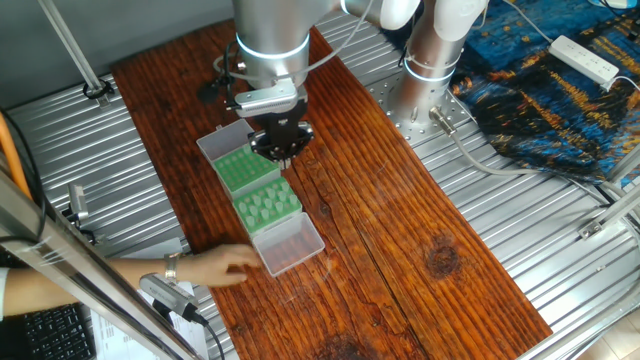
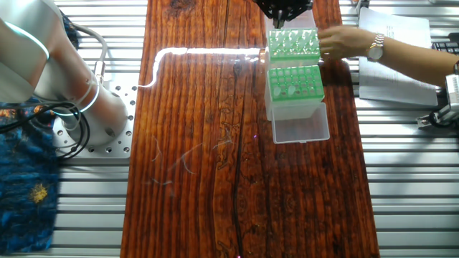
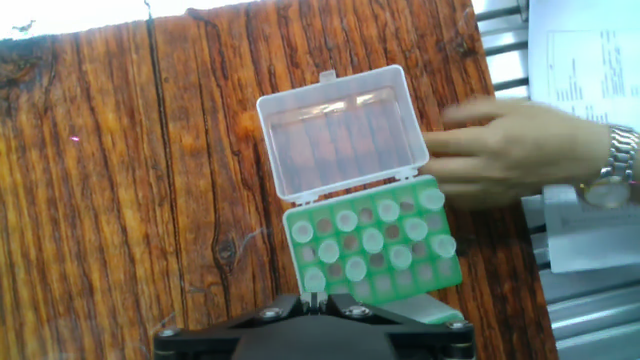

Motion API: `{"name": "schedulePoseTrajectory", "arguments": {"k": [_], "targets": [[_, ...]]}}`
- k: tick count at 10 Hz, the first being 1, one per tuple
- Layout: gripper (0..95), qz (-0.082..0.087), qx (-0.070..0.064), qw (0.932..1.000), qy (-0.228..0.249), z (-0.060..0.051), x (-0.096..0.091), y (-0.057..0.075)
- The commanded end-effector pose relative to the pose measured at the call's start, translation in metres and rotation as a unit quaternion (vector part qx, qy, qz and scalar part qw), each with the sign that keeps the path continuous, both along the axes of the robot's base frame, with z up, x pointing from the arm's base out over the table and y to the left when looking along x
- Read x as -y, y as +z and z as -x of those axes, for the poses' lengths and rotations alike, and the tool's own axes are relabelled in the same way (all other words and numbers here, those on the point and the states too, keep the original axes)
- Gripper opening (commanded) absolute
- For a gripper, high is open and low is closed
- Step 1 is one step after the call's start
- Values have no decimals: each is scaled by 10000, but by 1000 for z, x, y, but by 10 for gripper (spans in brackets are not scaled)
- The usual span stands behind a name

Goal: Transfer all large pipette tips from one holder to another

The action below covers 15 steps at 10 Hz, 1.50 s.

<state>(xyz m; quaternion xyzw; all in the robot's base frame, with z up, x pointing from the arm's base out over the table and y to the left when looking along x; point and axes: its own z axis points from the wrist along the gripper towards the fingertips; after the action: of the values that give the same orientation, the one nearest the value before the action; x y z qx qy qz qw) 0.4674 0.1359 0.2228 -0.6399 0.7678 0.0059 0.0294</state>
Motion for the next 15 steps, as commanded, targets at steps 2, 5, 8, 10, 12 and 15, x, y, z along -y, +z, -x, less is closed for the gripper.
{"name": "schedulePoseTrajectory", "arguments": {"k": [2,5,8,10,12,15], "targets": [[0,16,-6,10000,-67,1,-2,-1],[0,23,-1,9999,-164,0,-5,-3],[0,61,-12,9996,-272,-1,-8,-5],[0,26,-50,9973,-726,0,-8,-5],[0,-57,-130,9897,-1423,0,-9,-5],[190,-63,-232,9613,-2746,-1,-11,-6]]}}
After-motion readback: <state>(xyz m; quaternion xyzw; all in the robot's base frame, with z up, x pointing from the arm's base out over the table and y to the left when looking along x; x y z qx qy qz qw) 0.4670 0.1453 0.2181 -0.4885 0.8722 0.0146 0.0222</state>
